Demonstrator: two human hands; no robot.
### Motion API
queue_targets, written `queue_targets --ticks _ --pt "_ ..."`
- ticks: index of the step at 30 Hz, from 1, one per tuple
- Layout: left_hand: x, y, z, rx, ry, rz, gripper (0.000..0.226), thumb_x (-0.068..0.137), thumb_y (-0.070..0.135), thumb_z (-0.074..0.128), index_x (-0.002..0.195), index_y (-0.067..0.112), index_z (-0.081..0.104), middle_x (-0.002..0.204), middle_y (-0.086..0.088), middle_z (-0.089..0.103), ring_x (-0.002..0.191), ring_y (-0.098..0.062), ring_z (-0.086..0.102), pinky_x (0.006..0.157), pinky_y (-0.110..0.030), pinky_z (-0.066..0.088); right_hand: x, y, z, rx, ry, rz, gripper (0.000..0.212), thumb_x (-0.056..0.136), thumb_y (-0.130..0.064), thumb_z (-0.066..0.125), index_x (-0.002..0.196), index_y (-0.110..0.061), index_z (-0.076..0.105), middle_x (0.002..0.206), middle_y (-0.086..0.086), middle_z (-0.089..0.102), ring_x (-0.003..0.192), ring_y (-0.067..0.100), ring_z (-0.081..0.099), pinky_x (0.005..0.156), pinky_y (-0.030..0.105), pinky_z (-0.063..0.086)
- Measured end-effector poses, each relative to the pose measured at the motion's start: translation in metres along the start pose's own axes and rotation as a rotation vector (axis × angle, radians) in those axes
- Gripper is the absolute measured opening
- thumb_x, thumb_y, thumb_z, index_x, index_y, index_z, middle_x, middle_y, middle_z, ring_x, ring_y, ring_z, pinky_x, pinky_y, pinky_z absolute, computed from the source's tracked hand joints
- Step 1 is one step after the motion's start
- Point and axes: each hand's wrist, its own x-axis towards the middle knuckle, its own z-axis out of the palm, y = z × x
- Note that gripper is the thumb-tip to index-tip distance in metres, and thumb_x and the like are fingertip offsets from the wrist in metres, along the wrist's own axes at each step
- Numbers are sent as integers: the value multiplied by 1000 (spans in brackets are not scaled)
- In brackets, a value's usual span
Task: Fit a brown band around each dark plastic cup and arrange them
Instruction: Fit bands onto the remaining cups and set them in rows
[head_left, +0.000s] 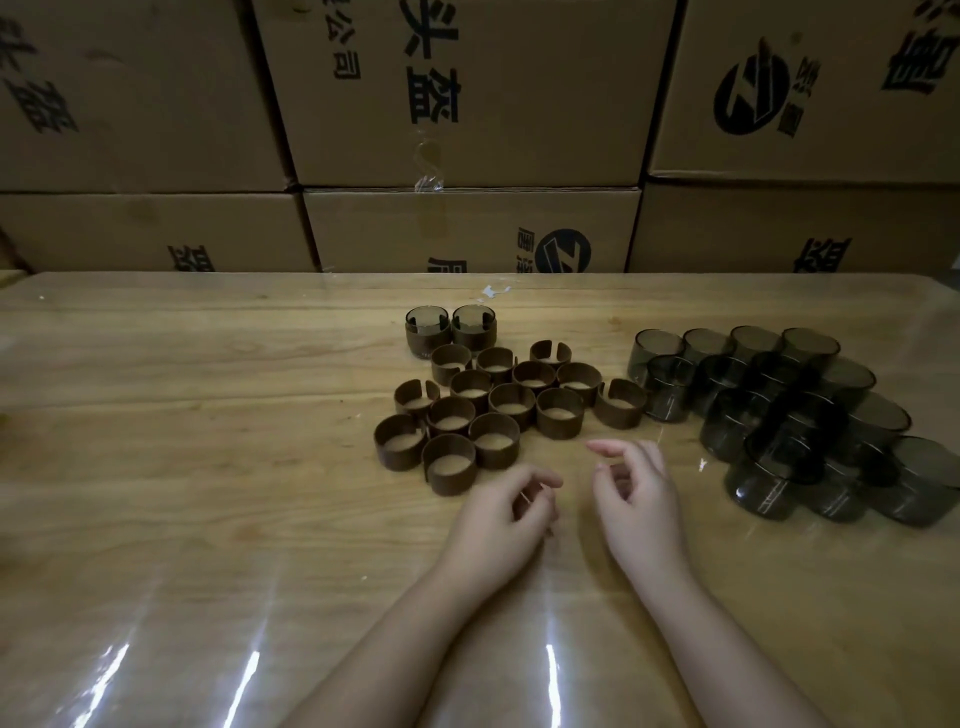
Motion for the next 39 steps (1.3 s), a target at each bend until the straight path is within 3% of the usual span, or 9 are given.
queue_targets --ticks 3,6,9,12,19,29,32,36,39 --pt "1 -1 -6 -197 7 -90 17 97 14 54 92 27 64 77 4 67 64 -3 62 60 -18 48 3 -1 -15 -362 163 30 25 88 -12 63 112 -21 64 127 6 43 117 24 44 93 37 41" --pt "2 -1 -8 -283 2 -116 16 97 14 53 92 23 65 76 2 67 62 -5 62 55 -15 46 8 0 -33 -716 267 -12 36 84 -14 68 120 -14 62 135 17 43 126 36 36 101 51 29" --pt "3 -1 -8 -249 -33 -111 16 97 16 53 93 26 65 76 7 68 64 -2 63 57 -13 47 13 7 -45 -914 258 62 46 86 -21 66 130 -14 55 137 19 39 126 36 33 102 50 26" --pt "5 -2 -7 -248 -30 -119 17 97 17 53 93 27 66 75 10 68 63 -1 63 56 -13 46 15 13 -50 -950 299 139 47 86 -22 65 129 -12 53 128 20 40 118 37 34 96 48 27" --pt "4 -1 -6 -273 -33 -115 16 97 15 53 93 25 66 74 8 68 62 -1 63 55 -13 46 17 24 -51 -991 305 202 49 84 -8 65 131 -12 51 117 22 48 105 37 42 85 45 31" --pt "5 0 -6 -276 -35 -91 15 97 12 53 95 20 66 75 6 67 61 -1 61 55 -13 46 18 23 -55 -807 320 162 50 82 3 62 130 -11 56 115 22 51 106 39 45 88 48 33" --pt "6 0 -5 -275 -18 -83 16 96 15 54 95 26 65 80 6 68 65 -3 63 57 -15 48 11 7 -44 -675 281 8 47 83 4 60 128 -10 57 114 17 53 108 35 48 95 50 37" --pt "7 -3 -6 -293 42 -71 24 93 28 61 112 42 56 118 8 59 96 -9 63 75 -30 58 -8 -14 -22 -172 180 -274 45 86 13 52 120 -17 59 106 0 51 100 10 49 87 30 43" --pt "6 -4 -6 -374 -7 -72 48 86 39 67 130 39 46 128 14 52 110 -5 59 82 -30 58 -18 -23 -7 267 29 -149 51 91 8 50 112 -38 55 111 -10 56 104 -3 54 82 12 47"
